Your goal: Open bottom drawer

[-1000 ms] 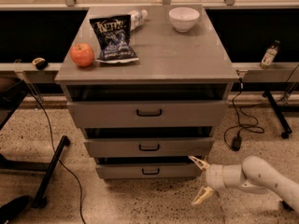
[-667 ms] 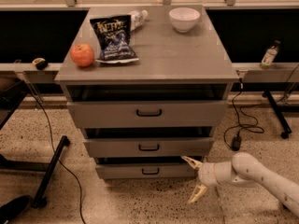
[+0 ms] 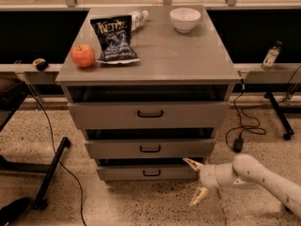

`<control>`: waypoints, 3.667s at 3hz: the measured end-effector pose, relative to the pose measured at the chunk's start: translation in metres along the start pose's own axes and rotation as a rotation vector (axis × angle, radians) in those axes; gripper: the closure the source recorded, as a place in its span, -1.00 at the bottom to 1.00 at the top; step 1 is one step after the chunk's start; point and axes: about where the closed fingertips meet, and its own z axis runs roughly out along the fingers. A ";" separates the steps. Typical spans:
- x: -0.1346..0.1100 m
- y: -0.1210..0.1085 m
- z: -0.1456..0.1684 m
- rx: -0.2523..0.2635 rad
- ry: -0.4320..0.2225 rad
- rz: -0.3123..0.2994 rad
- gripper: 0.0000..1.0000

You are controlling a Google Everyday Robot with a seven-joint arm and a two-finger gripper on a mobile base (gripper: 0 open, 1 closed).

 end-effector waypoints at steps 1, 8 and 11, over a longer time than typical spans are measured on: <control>0.022 0.013 0.004 -0.022 0.167 0.011 -1.00; 0.157 0.007 0.075 -0.015 0.257 0.178 -1.00; 0.179 -0.029 0.123 -0.050 0.302 0.166 -1.00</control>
Offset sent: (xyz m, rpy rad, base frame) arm 0.0279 -0.0825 -0.0938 -0.4413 -0.0569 -0.3391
